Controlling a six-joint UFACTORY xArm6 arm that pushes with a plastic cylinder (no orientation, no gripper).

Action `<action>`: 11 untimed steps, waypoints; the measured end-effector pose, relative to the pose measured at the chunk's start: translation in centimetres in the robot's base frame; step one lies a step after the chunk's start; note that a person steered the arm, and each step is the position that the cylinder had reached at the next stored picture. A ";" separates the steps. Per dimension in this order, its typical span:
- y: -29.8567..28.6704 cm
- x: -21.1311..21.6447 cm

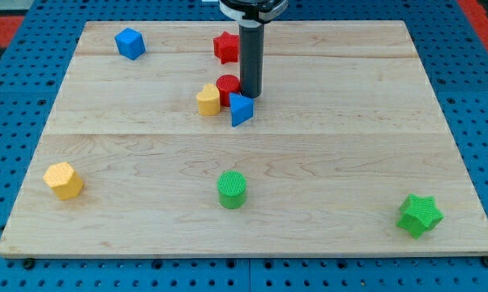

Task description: Move the red star towards the red circle

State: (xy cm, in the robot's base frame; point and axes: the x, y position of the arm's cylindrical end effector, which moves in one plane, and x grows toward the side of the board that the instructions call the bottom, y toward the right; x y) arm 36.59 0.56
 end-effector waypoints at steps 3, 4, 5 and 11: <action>2.3 -6.9; 2.8 -9.8; 1.0 -13.7; -4.9 -12.5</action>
